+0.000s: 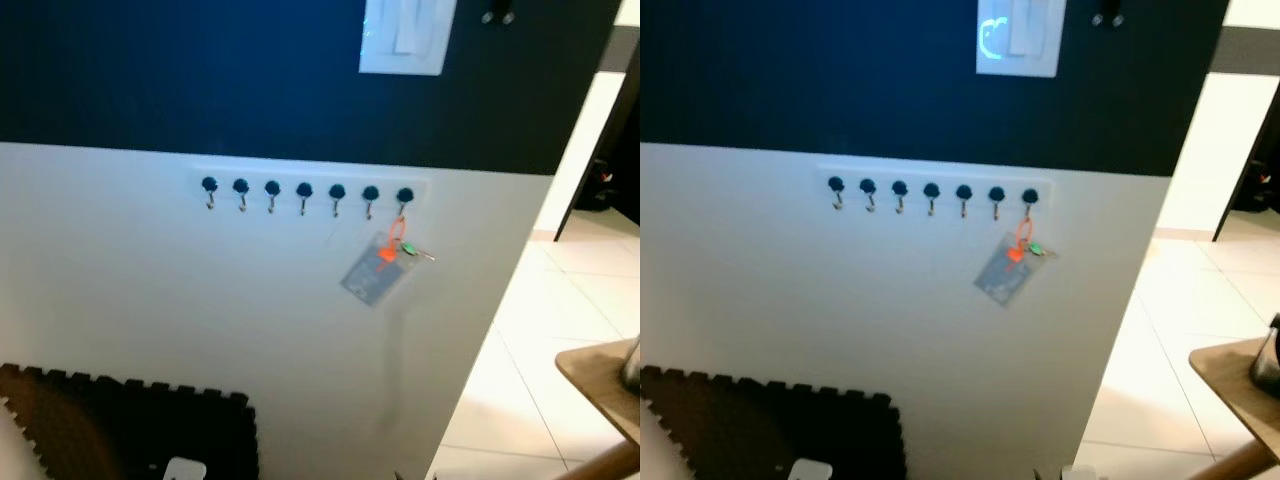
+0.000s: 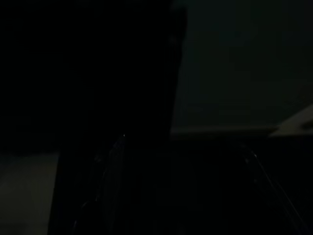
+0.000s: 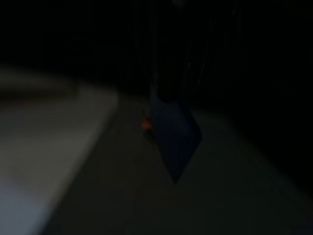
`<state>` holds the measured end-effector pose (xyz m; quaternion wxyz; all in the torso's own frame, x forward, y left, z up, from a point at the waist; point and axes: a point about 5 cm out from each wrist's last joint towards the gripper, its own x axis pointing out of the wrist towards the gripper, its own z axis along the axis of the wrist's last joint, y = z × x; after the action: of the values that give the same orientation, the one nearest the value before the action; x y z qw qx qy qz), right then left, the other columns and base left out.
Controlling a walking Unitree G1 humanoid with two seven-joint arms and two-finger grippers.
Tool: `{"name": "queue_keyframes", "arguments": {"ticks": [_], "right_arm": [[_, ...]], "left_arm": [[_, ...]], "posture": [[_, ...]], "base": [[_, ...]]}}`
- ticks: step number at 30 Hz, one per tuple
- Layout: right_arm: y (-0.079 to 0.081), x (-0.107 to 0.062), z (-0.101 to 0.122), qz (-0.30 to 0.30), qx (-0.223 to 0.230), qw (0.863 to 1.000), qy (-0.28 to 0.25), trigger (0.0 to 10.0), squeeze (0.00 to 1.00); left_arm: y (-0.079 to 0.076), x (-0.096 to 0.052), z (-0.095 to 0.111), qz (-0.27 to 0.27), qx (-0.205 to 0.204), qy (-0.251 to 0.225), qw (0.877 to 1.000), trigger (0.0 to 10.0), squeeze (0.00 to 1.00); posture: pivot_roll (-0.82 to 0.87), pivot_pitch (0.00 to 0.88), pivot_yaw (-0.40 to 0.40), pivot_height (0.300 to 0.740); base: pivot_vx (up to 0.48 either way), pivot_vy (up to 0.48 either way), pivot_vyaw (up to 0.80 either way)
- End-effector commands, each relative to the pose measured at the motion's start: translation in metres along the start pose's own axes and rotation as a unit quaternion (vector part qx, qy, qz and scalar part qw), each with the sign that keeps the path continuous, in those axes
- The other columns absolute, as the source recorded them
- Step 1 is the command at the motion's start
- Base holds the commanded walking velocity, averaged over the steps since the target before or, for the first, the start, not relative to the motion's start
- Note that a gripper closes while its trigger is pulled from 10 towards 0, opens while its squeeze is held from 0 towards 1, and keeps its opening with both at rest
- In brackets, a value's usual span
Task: Hang keys on a hook
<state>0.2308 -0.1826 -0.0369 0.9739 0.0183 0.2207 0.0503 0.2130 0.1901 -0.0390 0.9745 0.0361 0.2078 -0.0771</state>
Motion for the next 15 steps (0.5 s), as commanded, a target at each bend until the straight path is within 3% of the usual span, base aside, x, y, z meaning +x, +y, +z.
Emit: {"name": "queue_keyframes", "arguments": {"ticks": [1, 7, 13, 15], "right_arm": [[0.003, 0.004, 0.017, 0.020, 0.004, 0.998, -0.054, 10.0, 0.00], [0.026, 0.008, 0.072, 0.097, 0.016, 0.976, -0.194, 10.0, 0.00], [0.042, 0.000, 0.095, 0.169, 0.070, 0.954, -0.237, 10.0, 0.00], [0.055, -0.011, 0.105, 0.245, 0.122, 0.931, -0.243, 10.0, 0.00]], "left_arm": [[-0.002, 0.000, 0.003, -0.008, -0.004, -0.015, 1.000, 10.0, 0.00], [0.004, 0.000, 0.014, 0.001, -0.014, -0.054, 0.998, 10.0, 0.00], [0.003, -0.004, 0.018, -0.011, -0.015, -0.079, 0.997, 10.0, 0.00], [0.000, -0.007, 0.019, -0.025, -0.019, -0.087, 0.996, 10.0, 0.00]], "posture": [[0.06, 0.039, -0.020, 0.740], [0.06, 0.057, -0.017, 0.740], [0.05, 0.063, -0.014, 0.740], [0.05, 0.065, -0.015, 0.740]], "base": [[0.000, 0.000, 0.00], [0.000, 0.000, 0.00], [0.000, 0.000, 0.00], [0.000, 0.000, 0.00]]}}
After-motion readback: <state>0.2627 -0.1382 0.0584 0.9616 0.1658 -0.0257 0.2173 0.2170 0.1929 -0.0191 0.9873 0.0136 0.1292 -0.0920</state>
